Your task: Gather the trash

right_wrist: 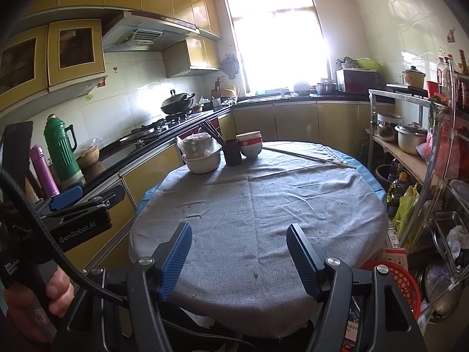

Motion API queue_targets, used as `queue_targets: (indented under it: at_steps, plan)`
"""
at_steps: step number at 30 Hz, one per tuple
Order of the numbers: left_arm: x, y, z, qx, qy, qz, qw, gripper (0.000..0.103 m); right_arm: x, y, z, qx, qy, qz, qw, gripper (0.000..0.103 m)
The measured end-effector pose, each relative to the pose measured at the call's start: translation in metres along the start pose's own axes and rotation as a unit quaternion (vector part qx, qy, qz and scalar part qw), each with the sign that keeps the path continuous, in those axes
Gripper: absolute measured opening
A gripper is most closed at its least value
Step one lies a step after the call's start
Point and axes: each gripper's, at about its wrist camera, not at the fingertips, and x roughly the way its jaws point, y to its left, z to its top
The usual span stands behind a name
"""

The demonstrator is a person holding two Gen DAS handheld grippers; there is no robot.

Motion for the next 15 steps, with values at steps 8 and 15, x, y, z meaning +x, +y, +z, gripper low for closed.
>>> queue_targets:
  at_steps: [8,15]
  plan:
    - [0.001,-0.001,-0.002,0.001,0.002,0.0,1.0,0.09,0.002,0.0,0.001,0.0,0.003,0.002,1.0,0.071]
    - [0.01,-0.001,-0.006,0.005,0.011,0.007,0.9999,0.09,0.013,-0.004,0.002,0.005,0.008,0.006,1.0,0.071]
